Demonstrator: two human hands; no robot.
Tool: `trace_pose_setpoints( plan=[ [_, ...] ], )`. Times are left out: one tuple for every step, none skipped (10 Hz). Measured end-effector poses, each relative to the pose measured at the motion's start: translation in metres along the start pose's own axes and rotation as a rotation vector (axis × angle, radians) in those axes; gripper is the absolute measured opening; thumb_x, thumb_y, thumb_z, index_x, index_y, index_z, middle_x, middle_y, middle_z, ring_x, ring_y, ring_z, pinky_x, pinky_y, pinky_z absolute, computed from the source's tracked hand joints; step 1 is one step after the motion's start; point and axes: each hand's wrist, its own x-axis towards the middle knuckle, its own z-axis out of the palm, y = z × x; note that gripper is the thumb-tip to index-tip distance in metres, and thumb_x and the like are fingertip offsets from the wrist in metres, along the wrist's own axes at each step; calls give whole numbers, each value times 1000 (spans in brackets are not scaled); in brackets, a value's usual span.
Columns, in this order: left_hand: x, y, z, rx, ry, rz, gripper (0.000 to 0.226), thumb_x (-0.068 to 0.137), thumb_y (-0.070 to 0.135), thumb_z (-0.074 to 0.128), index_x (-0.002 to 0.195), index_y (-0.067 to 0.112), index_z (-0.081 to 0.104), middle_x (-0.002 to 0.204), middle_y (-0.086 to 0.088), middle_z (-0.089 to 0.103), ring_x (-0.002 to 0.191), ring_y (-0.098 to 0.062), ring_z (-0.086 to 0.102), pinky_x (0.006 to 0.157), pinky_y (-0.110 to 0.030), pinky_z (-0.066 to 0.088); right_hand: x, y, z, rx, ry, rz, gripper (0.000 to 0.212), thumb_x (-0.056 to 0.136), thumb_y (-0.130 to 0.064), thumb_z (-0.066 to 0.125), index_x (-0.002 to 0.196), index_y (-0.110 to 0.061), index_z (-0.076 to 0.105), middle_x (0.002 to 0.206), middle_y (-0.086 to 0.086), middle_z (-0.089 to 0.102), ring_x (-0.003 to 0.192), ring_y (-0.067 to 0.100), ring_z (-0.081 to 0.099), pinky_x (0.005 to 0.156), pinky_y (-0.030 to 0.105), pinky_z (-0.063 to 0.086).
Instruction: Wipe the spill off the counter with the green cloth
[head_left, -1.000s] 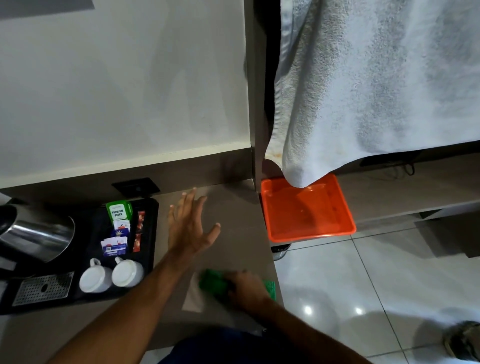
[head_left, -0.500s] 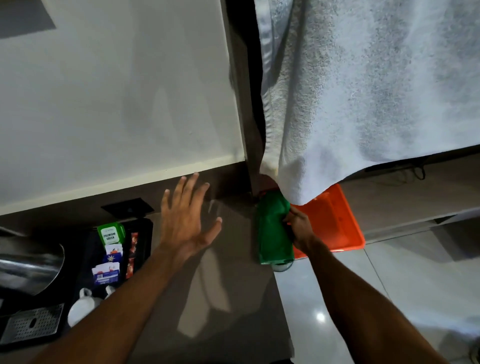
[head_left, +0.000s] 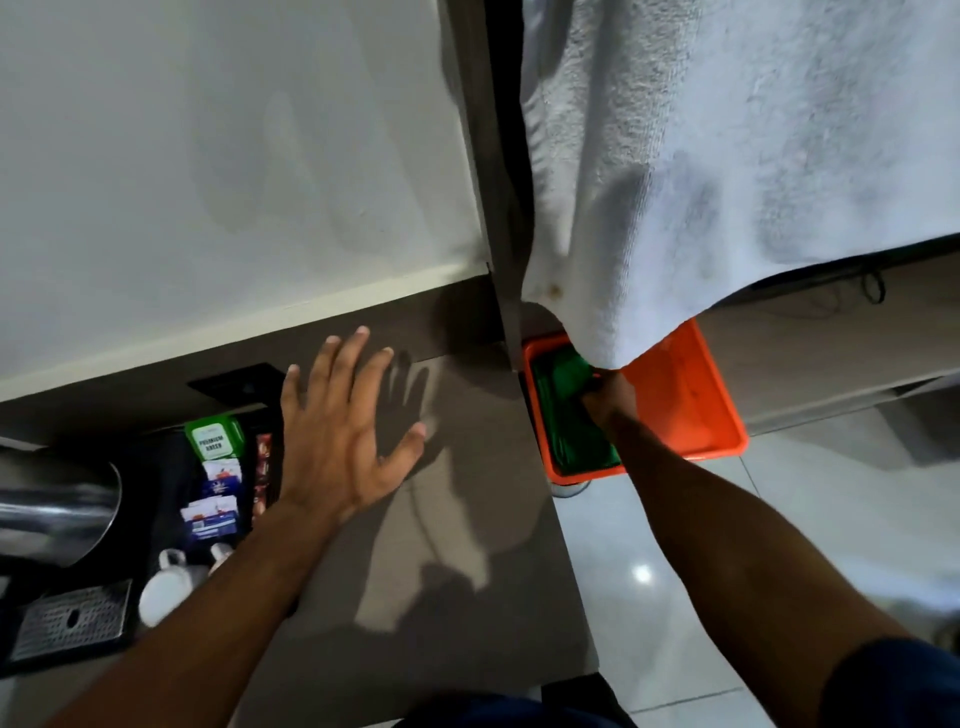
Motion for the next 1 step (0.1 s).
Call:
trace_pose_setpoints(
  plan=[
    [9, 8, -4, -30, 14, 21, 82, 83, 66, 46, 149, 17, 41, 166, -12, 32, 154, -36, 26, 119, -71, 23, -17, -3, -2, 107, 104, -2, 47, 96, 6, 56, 143, 4, 54, 141, 23, 62, 125, 37, 63, 104, 42, 53]
  ],
)
